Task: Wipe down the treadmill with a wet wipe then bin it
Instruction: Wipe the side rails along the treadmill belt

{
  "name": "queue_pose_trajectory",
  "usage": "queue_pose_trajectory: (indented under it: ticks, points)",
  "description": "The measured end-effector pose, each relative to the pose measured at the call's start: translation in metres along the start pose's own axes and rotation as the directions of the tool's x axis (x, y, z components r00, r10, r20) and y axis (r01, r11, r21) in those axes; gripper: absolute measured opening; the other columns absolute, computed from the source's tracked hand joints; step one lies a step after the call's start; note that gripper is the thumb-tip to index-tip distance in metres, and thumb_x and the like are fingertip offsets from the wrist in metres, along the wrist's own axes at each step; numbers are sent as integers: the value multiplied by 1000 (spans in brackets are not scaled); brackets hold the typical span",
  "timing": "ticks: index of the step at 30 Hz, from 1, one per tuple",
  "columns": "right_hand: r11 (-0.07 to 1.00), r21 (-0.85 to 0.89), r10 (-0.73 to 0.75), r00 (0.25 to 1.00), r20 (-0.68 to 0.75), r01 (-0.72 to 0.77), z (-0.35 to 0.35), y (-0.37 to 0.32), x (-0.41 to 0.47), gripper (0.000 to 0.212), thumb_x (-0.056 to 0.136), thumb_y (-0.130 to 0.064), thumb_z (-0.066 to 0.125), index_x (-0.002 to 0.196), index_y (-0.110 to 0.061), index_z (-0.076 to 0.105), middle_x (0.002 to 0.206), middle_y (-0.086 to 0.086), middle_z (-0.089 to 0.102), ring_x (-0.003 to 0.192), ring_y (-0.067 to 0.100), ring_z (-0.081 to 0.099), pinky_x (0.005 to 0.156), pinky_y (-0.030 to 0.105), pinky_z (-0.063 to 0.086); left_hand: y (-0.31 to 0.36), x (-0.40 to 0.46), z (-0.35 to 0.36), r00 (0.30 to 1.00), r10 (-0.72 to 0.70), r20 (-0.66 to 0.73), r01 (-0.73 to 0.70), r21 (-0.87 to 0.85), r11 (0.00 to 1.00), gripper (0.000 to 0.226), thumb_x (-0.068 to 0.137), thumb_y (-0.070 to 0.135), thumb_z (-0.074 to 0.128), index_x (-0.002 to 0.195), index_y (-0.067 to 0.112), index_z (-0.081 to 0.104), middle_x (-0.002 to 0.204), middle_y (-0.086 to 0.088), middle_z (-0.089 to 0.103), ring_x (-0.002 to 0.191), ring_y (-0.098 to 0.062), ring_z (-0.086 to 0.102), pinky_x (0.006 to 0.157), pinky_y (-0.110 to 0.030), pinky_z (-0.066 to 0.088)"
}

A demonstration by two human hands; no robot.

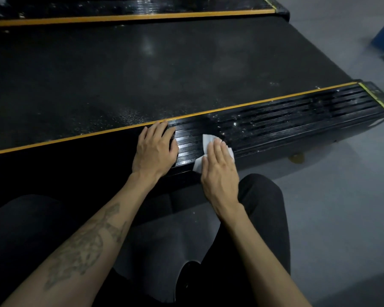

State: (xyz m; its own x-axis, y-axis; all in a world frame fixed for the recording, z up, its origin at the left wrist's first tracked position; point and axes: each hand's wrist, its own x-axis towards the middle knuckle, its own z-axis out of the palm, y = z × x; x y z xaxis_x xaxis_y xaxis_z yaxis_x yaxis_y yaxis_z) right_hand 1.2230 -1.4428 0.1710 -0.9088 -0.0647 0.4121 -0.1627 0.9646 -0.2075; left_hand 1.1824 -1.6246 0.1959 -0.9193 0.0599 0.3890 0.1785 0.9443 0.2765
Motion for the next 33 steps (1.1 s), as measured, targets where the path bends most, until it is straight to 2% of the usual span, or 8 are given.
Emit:
queue_pose_trajectory:
  ticks: [3, 10, 15, 22, 25, 29, 31, 33]
  points:
    - [996, 31, -90, 996, 10, 89, 1, -5, 5, 49, 109, -23, 33, 143, 6, 53, 152, 24, 48, 144, 35, 44, 123, 43, 32, 1, 0, -1, 1000, -2, -2, 2, -8, 1000, 36, 99, 23, 57, 132, 10, 64, 144, -12, 58, 138, -28, 50, 117, -55, 37]
    - [998, 49, 32, 999, 9, -33, -4, 10, 8, 52, 109, -25, 28, 143, 6, 53, 153, 24, 47, 146, 35, 42, 124, 42, 28, 1, 0, -3, 1000, -8, 25, 8, -3, 1000, 38, 100, 25, 55, 135, 11, 63, 147, -10, 56, 140, -27, 48, 118, -54, 36]
    - [990, 43, -134, 990, -47, 136, -3, -5, 5, 41, 102, -11, 48, 136, 9, 58, 144, 27, 55, 138, 37, 51, 121, 39, 28, 3, -1, -3, 999, -15, 32, 15, 0, 1000, 39, 100, 25, 54, 135, 10, 63, 147, -12, 56, 140, -28, 48, 118, -54, 36]
    - [984, 22, -179, 982, 67, 178, -12, 5, 27, 51, 105, -21, 26, 134, 10, 55, 143, 28, 52, 134, 34, 45, 119, 46, 35, 4, 0, -5, 999, -7, 35, 7, -1, 1000, 39, 100, 23, 56, 135, 9, 63, 147, -12, 56, 140, -29, 48, 118, -55, 36]
    - [991, 119, -70, 997, 10, 68, -15, 2, 24, 40, 102, -19, 35, 123, 5, 60, 132, 24, 50, 114, 30, 40, 97, 48, 53, 5, 0, -5, 999, -16, 44, 16, 4, 1000, 39, 100, 23, 56, 135, 9, 63, 147, -13, 56, 140, -30, 48, 117, -56, 36]
    - [984, 156, -88, 996, 24, 84, -18, 7, 19, 24, 102, -13, 52, 120, -1, 62, 117, 16, 54, 103, 31, 49, 72, 41, 57, 7, 6, -5, 999, -13, 51, 11, 35, 999, 33, 97, 23, 58, 125, 7, 66, 132, -14, 62, 124, -34, 57, 104, -53, 47]
    - [986, 143, -91, 996, -7, 91, -20, 10, 19, 22, 99, -10, 62, 120, -3, 64, 112, 12, 59, 99, 28, 54, 72, 39, 58, 14, 17, -3, 998, -28, 59, 26, 45, 999, 29, 97, 25, 58, 118, 7, 67, 120, -13, 61, 111, -33, 58, 92, -48, 48]
    - [984, 141, -104, 994, -36, 108, -18, 12, 15, 26, 97, -8, 64, 123, -2, 65, 114, 11, 62, 103, 26, 56, 88, 37, 57, 23, 29, 6, 999, -14, 50, 13, 21, 1000, 29, 97, 27, 57, 115, 7, 68, 119, -13, 60, 110, -33, 58, 92, -47, 47]
